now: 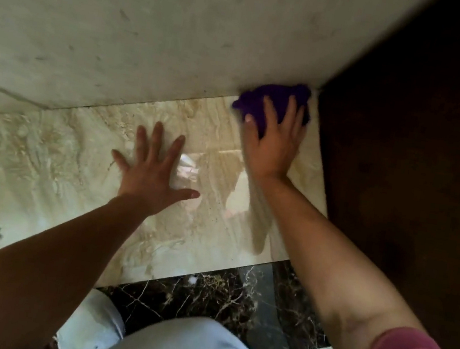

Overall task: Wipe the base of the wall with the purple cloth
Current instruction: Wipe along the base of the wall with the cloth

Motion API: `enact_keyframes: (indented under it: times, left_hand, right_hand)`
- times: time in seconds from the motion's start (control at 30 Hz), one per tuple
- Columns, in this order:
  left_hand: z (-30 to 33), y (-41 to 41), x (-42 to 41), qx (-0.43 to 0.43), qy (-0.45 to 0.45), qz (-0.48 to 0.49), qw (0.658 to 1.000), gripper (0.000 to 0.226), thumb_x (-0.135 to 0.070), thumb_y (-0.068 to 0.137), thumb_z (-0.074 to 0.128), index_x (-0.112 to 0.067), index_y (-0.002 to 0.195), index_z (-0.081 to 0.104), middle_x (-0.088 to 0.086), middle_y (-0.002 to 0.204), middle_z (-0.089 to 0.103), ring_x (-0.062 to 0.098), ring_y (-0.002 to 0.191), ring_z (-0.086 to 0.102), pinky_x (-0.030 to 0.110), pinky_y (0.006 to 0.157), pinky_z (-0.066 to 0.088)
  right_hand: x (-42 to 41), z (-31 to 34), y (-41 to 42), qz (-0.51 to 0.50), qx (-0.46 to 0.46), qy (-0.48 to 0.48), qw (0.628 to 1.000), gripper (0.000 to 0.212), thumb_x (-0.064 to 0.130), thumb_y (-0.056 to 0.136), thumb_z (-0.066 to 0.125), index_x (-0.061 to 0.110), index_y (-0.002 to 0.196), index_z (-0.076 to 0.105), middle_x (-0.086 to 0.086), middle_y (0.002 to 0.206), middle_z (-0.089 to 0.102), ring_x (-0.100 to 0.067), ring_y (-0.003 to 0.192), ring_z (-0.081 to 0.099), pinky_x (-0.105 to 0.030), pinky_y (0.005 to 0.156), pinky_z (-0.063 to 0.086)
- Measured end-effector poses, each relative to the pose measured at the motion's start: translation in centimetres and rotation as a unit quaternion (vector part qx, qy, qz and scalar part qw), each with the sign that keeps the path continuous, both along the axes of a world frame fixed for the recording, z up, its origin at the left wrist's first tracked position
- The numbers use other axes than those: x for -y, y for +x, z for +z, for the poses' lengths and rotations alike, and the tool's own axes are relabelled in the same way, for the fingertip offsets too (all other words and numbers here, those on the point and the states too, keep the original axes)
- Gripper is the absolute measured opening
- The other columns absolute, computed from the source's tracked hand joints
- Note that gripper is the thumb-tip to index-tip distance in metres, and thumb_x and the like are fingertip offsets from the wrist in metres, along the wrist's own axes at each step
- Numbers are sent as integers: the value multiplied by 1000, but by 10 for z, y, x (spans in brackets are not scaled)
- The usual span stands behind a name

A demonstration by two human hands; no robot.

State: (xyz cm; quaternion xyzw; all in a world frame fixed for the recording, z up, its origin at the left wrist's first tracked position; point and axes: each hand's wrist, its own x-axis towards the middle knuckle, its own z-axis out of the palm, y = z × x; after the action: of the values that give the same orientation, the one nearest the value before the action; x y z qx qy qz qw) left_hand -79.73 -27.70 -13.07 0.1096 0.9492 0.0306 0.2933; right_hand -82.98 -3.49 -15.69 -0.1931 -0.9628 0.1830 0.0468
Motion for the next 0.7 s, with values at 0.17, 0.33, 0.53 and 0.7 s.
enact_keyframes:
  times: [0.17, 0.33, 0.53, 0.7]
  left_hand:
    - [3, -4, 0, 24, -22, -3, 999, 125, -94, 64, 47, -42, 154, -21, 1, 160, -39, 35, 149, -31, 83, 107, 11]
    - [13, -10, 3, 69, -29, -19, 997, 129, -87, 63, 61, -46, 152, -24, -1, 159, -42, 35, 149, -31, 85, 104, 12]
    - [18, -7, 5, 55, -34, -4, 998, 131, -87, 62, 62, -44, 154, -20, 1, 161, -37, 37, 149, -29, 84, 105, 12]
    - [25, 19, 37, 67, -78, 67, 992, 133, -89, 63, 58, -40, 153, -26, 5, 161, -36, 39, 149, -27, 82, 107, 13]
  right_hand:
    - [42, 7, 6, 185, 38, 22, 982, 55, 41, 88, 59, 31, 142, 51, -18, 154, 37, -43, 144, 29, -57, 118, 24]
    - [-38, 19, -5, 58, 102, 104, 988, 61, 38, 86, 58, 26, 145, 46, -24, 155, 35, -46, 139, 36, -54, 117, 27]
    - [27, 13, 10, 136, 81, 22, 987, 60, 43, 91, 53, 31, 149, 42, -21, 162, 21, -45, 148, 18, -57, 121, 18]
    - [84, 11, 2, 277, 102, 84, 952, 61, 57, 98, 36, 35, 155, 28, -24, 162, 21, -48, 147, 19, -62, 118, 17]
